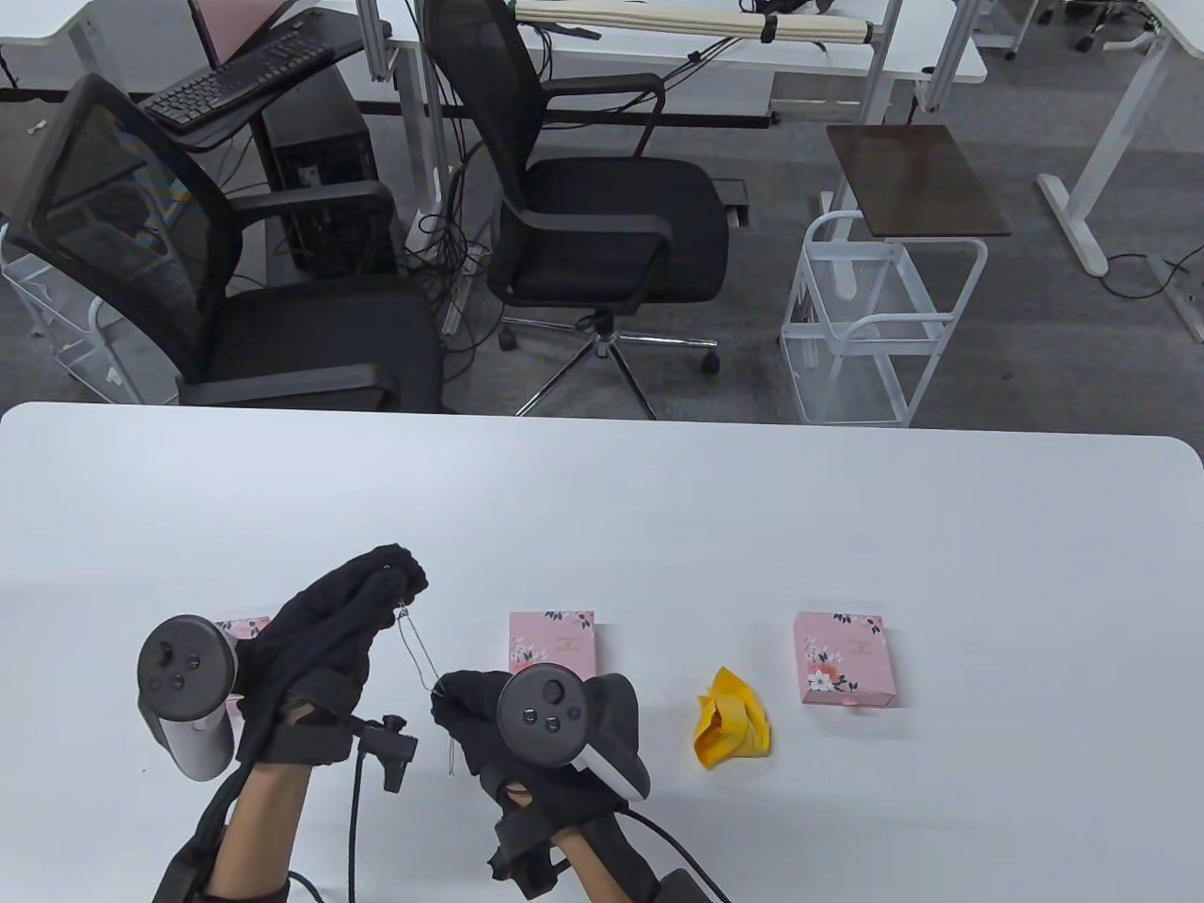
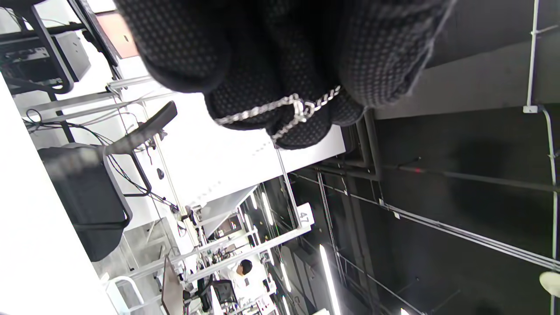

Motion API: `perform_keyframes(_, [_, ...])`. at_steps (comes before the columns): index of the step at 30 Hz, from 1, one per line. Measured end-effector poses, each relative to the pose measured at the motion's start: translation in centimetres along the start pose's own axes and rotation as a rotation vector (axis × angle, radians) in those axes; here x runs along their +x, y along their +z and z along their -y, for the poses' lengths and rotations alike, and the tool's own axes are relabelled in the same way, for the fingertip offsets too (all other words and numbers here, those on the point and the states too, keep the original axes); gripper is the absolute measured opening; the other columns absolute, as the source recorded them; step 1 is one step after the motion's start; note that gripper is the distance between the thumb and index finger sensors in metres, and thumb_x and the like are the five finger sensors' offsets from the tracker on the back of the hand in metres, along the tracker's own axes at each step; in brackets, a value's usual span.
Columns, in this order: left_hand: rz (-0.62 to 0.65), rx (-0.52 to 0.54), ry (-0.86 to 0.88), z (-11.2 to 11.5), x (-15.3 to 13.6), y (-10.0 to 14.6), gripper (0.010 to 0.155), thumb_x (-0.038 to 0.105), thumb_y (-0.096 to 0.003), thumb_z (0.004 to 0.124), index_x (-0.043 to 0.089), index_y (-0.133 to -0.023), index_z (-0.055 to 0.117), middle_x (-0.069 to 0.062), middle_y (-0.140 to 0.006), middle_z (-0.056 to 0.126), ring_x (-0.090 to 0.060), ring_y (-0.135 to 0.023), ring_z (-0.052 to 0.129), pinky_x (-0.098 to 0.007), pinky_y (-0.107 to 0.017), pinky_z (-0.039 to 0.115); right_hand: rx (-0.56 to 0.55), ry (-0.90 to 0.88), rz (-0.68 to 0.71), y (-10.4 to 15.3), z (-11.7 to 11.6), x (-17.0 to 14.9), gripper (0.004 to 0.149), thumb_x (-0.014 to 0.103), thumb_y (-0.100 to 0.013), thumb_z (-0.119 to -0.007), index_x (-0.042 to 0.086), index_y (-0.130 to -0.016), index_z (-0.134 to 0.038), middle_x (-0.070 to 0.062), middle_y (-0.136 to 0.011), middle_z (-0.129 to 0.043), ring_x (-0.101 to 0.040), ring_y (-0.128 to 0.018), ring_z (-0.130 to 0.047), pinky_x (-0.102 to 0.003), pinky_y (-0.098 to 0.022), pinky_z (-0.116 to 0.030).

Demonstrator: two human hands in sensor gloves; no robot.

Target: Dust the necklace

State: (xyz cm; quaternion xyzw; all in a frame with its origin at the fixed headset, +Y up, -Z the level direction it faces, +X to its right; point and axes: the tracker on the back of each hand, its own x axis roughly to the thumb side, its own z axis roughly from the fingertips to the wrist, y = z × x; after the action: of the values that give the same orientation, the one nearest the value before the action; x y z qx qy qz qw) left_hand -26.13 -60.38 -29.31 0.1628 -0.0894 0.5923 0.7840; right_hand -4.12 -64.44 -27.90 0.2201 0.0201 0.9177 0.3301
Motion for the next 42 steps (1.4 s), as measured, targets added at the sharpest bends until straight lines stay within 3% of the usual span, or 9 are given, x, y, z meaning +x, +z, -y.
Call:
perform_keyframes(6, [0.047, -0.065, -0.037, 0.9, 0.9, 0.2, 0.037, 0.047, -0.0527, 0.088, 0.03, -0.085, 0.094, 0.001, -0.08, 0.105, -0.023, -0.072, 0.097, -0.042, -0.052, 0.085, 0.089, 0.091, -0.057, -0.3, 0.0, -1.2, 0.04, 0.03, -0.063, -0.079, 0.009, -0.098, -0.078, -0.024, -0.091, -0.086, -0.043, -0.068, -0.091, -0.053, -0.054, -0.077])
perform_keyframes(10, [0.065, -0.094, -0.048, 1.4, 1.0, 0.2, 0.037, 0.047, -0.0526, 0.088, 0.03, -0.085, 0.094, 0.001, -0.081, 0.104, -0.023, -0.074, 0.096, -0.042, -0.053, 0.084, 0.071, 0.171, -0.123, -0.1, 1.0, -2.8, 0.045, 0.031, -0.064, -0.079, 0.008, -0.102, -0.073, -0.026, -0.096, -0.081, -0.046, -0.073, -0.087, -0.054, -0.056, -0.075])
perform_keyframes(16, [0.074, -0.117, -0.043, 1.5, 0.9, 0.2, 0.037, 0.047, -0.0528, 0.088, 0.03, -0.085, 0.094, 0.001, -0.082, 0.104, -0.023, -0.075, 0.095, -0.042, -0.054, 0.084, -0.074, 0.286, -0.3, 2.0, 6.2, -8.1, 0.049, 0.031, -0.064, -0.078, 0.007, -0.105, -0.069, -0.027, -0.099, -0.078, -0.047, -0.076, -0.085, -0.055, -0.057, -0.074])
perform_keyframes(22, [0.073, -0.111, -0.032, 1.3, 1.0, 0.2, 0.037, 0.047, -0.053, 0.087, 0.03, -0.086, 0.094, 0.001, -0.082, 0.104, -0.023, -0.075, 0.095, -0.042, -0.054, 0.084, -0.067, 0.393, -0.464, 5.4, 9.1, -13.6, 0.055, 0.033, -0.064, -0.078, 0.006, -0.109, -0.063, -0.03, -0.103, -0.072, -0.051, -0.081, -0.081, -0.057, -0.059, -0.071])
perform_keyframes(28, [0.086, -0.122, -0.034, 1.5, 1.3, 0.4, 0.037, 0.047, -0.0533, 0.087, 0.03, -0.086, 0.094, 0.001, -0.082, 0.104, -0.023, -0.075, 0.095, -0.042, -0.054, 0.084, 0.054, 0.434, -0.583, 7.2, 7.0, -17.6, 0.065, 0.037, -0.063, -0.078, 0.005, -0.114, -0.054, -0.033, -0.11, -0.061, -0.056, -0.087, -0.073, -0.06, -0.063, -0.067])
perform_keyframes(34, [0.091, -0.133, -0.029, 1.7, 1.3, 0.5, 0.037, 0.047, -0.0534, 0.087, 0.03, -0.086, 0.094, 0.001, -0.081, 0.104, -0.023, -0.074, 0.096, -0.042, -0.053, 0.084, 0.189, 0.563, -0.627, 5.4, 2.8, -19.8, 0.072, 0.035, -0.062, -0.077, 0.004, -0.117, -0.043, -0.034, -0.116, -0.049, -0.058, -0.093, -0.065, -0.063, -0.066, -0.063])
perform_keyframes(36, [0.09, -0.137, -0.028, 1.7, 1.2, 0.5, 0.037, 0.047, -0.0535, 0.087, 0.03, -0.086, 0.094, 0.001, -0.081, 0.104, -0.023, -0.074, 0.096, -0.042, -0.053, 0.084, 0.221, 0.58, -0.641, 4.9, 1.9, -20.2, 0.067, 0.034, -0.063, -0.077, 0.006, -0.115, -0.048, -0.033, -0.114, -0.053, -0.056, -0.092, -0.067, -0.062, -0.066, -0.064])
perform_keyframes(39, [0.084, -0.144, -0.029, 2.0, 1.1, 0.4, 0.037, 0.047, -0.0535, 0.087, 0.03, -0.086, 0.094, 0.001, -0.081, 0.104, -0.023, -0.074, 0.096, -0.042, -0.053, 0.084, 0.104, 0.691, -0.581, 4.4, 1.8, -19.8, 0.054, 0.031, -0.062, -0.077, 0.009, -0.109, -0.063, -0.027, -0.106, -0.071, -0.049, -0.084, -0.08, -0.056, -0.061, -0.071])
perform_keyframes(42, [0.078, -0.146, -0.029, 2.1, 0.8, 0.3, 0.037, 0.047, -0.0535, 0.087, 0.03, -0.086, 0.094, 0.001, -0.081, 0.104, -0.023, -0.074, 0.096, -0.042, -0.053, 0.084, 0.047, 0.512, -0.573, 4.4, 2.6, -19.3, 0.053, 0.031, -0.062, -0.076, 0.009, -0.109, -0.063, -0.026, -0.104, -0.073, -0.048, -0.083, -0.081, -0.055, -0.06, -0.072])
